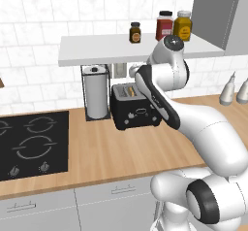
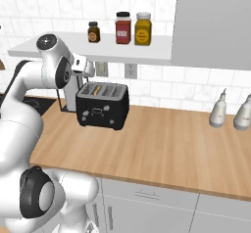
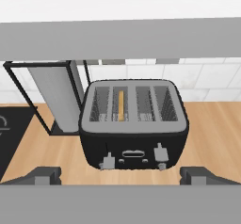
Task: Start the toaster. Once the lever pops up, take the bread to the plate on the dining counter.
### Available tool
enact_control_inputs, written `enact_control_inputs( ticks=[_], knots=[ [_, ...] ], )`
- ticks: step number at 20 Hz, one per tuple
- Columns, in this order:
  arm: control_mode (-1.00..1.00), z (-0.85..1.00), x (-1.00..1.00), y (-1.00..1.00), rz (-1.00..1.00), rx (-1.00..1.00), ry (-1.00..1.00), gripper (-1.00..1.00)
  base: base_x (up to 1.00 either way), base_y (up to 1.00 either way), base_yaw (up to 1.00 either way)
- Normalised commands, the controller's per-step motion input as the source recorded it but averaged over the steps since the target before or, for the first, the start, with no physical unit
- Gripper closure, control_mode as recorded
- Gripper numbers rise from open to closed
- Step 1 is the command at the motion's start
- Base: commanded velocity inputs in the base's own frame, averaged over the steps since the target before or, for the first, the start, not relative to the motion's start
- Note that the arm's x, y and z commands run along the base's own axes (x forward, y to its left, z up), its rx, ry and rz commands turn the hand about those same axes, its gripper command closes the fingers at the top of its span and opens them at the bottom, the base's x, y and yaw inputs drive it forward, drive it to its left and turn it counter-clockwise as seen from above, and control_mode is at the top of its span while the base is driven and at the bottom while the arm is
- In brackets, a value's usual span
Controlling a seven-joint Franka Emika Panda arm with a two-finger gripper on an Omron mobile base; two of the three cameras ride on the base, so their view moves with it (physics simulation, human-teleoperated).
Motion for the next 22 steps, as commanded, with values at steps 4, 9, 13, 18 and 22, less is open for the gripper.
enact_control_inputs(
  ticks=[4,9,13,18,22],
  knots=[
    [-1.00,0.00,0.00,0.00,0.00,0.00,0.00,-1.00,0.00,0.00,0.00],
    [-1.00,0.00,0.00,0.00,0.00,0.00,0.00,-1.00,0.00,0.00,0.00],
    [-1.00,0.00,0.00,0.00,0.00,0.00,0.00,-1.00,0.00,0.00,0.00],
    [-1.00,0.00,0.00,0.00,0.00,0.00,0.00,-1.00,0.00,0.00,0.00],
    [-1.00,0.00,0.00,0.00,0.00,0.00,0.00,-1.00,0.00,0.00,0.00]
  ],
)
